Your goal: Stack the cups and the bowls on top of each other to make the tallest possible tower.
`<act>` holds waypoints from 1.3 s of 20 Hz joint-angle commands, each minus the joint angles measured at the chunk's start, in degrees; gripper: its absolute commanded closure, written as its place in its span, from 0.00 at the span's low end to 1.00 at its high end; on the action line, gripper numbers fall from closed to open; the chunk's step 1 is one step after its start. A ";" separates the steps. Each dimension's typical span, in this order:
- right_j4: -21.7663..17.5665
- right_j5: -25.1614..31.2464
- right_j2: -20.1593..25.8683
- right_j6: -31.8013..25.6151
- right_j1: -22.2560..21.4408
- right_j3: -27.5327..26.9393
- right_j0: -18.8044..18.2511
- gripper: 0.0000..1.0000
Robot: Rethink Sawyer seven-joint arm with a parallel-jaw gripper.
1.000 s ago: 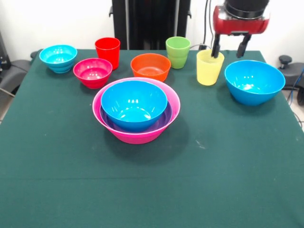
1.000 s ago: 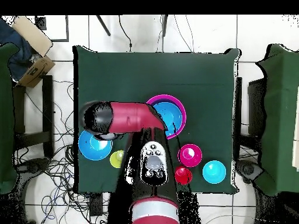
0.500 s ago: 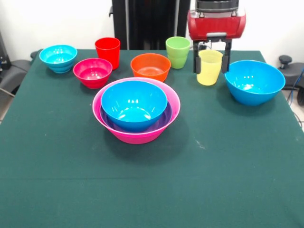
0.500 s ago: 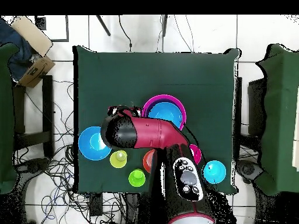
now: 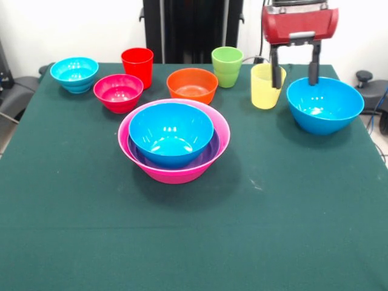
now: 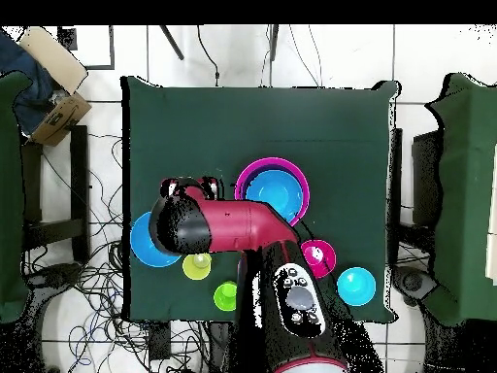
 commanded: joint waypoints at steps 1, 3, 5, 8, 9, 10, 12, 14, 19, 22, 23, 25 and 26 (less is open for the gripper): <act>-4.69 1.73 5.25 1.29 0.62 2.41 2.15 0.00; -5.16 1.05 5.35 1.08 0.85 2.78 1.83 0.00; -5.68 0.74 5.56 0.61 1.00 3.09 1.16 0.00; -6.12 1.34 6.00 0.18 1.26 2.84 0.31 0.00; -6.19 1.57 6.36 0.06 1.07 2.91 -0.03 0.00; -6.23 1.77 6.60 0.04 0.99 2.92 -0.33 0.00; -6.59 1.70 6.50 0.28 1.21 2.88 -0.41 0.00; -7.82 1.22 6.09 -0.19 2.83 2.59 -0.59 0.00; -10.63 -0.65 7.20 -1.73 5.07 3.32 -4.02 0.00; -12.27 -1.41 9.56 -2.52 5.37 4.54 -7.37 0.00; -12.86 -1.68 10.13 -2.65 5.63 4.72 -8.24 0.00; -13.95 -1.99 11.05 -2.35 5.80 5.01 -9.33 0.00; -14.44 -2.12 11.53 -2.21 5.86 5.18 -9.84 0.00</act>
